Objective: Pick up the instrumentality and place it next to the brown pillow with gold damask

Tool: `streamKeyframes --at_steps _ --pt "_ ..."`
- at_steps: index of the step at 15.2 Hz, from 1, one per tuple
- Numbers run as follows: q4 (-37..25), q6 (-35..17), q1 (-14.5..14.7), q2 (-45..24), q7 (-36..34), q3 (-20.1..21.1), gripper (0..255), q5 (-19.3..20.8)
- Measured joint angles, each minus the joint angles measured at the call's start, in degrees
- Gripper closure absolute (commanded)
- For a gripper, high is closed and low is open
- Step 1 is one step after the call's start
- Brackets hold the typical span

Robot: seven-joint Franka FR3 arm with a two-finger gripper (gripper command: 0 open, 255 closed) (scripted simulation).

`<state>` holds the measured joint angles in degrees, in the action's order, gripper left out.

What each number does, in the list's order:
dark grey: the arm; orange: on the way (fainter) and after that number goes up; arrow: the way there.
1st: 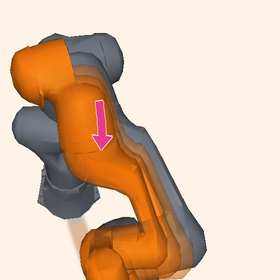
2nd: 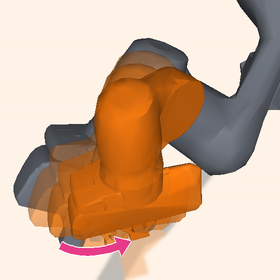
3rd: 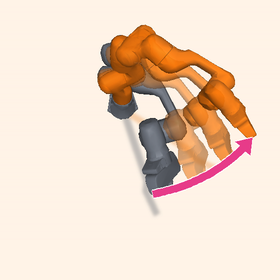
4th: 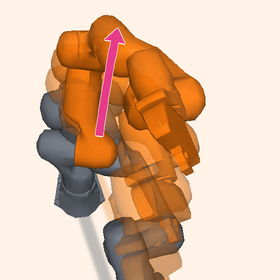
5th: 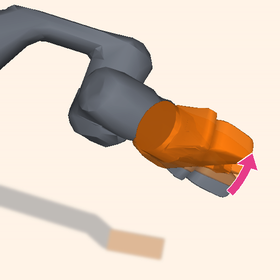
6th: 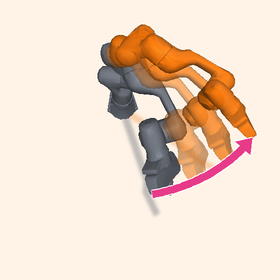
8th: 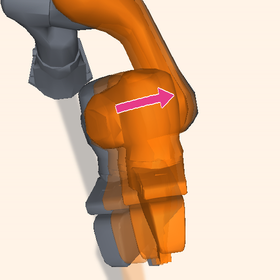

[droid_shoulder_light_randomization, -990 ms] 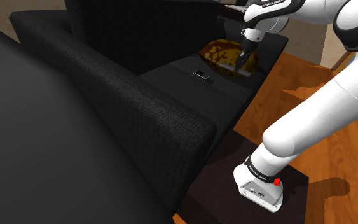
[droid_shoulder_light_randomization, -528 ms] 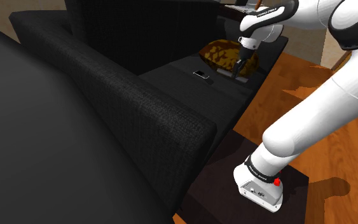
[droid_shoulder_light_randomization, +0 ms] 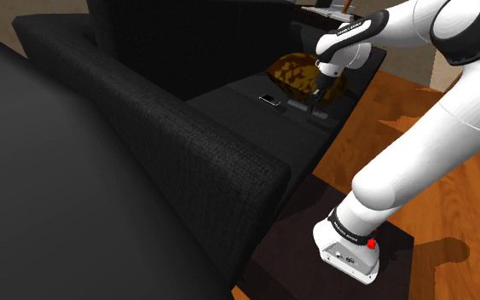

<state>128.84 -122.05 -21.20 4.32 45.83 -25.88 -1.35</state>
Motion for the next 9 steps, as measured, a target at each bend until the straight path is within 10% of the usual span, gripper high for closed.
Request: streamKeyframes --at_steps 9 --pt "3.15 -6.78 0.09 -4.12 1.92 -0.20 255 -2.41"
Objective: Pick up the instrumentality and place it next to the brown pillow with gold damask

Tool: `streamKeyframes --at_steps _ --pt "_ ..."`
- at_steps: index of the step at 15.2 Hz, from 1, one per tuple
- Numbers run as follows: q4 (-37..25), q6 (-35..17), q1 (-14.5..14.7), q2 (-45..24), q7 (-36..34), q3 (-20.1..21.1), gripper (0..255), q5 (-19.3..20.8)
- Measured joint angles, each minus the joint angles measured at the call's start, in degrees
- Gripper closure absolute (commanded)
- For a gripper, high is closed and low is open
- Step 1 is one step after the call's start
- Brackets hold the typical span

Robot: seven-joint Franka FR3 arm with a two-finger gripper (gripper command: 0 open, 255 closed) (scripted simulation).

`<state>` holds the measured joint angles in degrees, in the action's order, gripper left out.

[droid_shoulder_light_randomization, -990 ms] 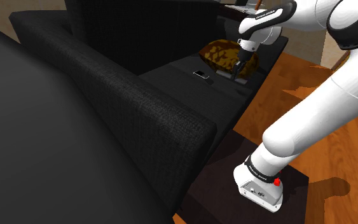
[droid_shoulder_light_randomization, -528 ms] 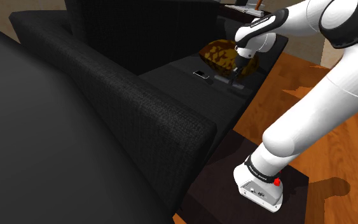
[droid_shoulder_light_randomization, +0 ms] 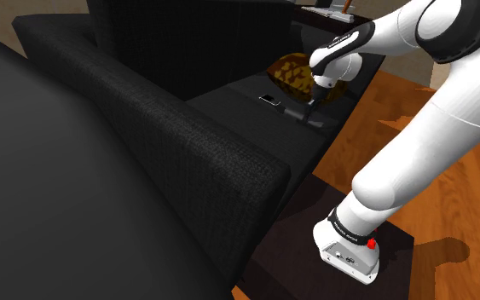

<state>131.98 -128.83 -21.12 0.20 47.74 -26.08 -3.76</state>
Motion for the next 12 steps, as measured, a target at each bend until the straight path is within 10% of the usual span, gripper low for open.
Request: streamKeyframes --at_steps 8,9,12 --pt "0.33 -1.36 -0.05 -1.14 0.64 -0.04 255 -0.72" --pt "0.33 -1.36 -0.05 -1.14 0.64 -0.04 0 -0.73" --pt "0.33 -1.36 -0.05 -1.14 0.63 -0.04 0 -0.73"
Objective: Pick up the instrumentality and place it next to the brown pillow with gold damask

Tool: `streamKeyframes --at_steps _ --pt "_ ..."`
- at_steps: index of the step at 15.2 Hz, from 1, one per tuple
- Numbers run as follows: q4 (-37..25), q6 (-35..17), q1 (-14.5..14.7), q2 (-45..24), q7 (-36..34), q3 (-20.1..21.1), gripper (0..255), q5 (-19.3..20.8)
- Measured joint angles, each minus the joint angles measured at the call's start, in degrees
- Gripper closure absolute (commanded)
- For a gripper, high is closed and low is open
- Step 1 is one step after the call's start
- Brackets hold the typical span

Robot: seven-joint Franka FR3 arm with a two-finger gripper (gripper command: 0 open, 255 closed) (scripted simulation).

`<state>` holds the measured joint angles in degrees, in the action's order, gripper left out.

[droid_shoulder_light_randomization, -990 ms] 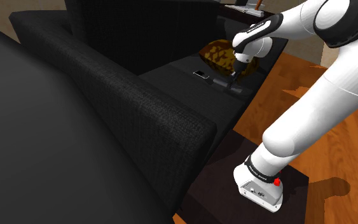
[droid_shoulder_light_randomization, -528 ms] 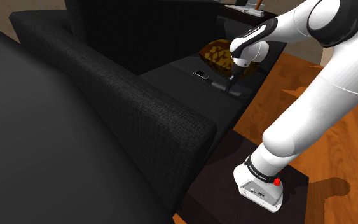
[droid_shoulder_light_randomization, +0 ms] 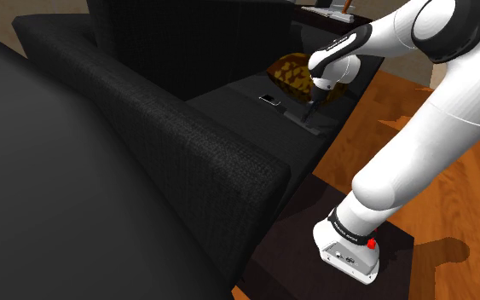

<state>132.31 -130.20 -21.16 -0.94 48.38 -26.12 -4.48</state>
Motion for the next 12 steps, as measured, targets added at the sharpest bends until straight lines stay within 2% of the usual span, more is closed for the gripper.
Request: streamKeyframes --at_steps 3,8,12 --pt "0.00 0.00 0.00 0.00 0.00 0.00 0 0.00" --pt "-3.07 6.36 -0.11 3.81 -1.63 -0.07 0 2.34" --pt "-3.56 7.20 -0.11 4.14 -1.84 -0.04 0 2.58"
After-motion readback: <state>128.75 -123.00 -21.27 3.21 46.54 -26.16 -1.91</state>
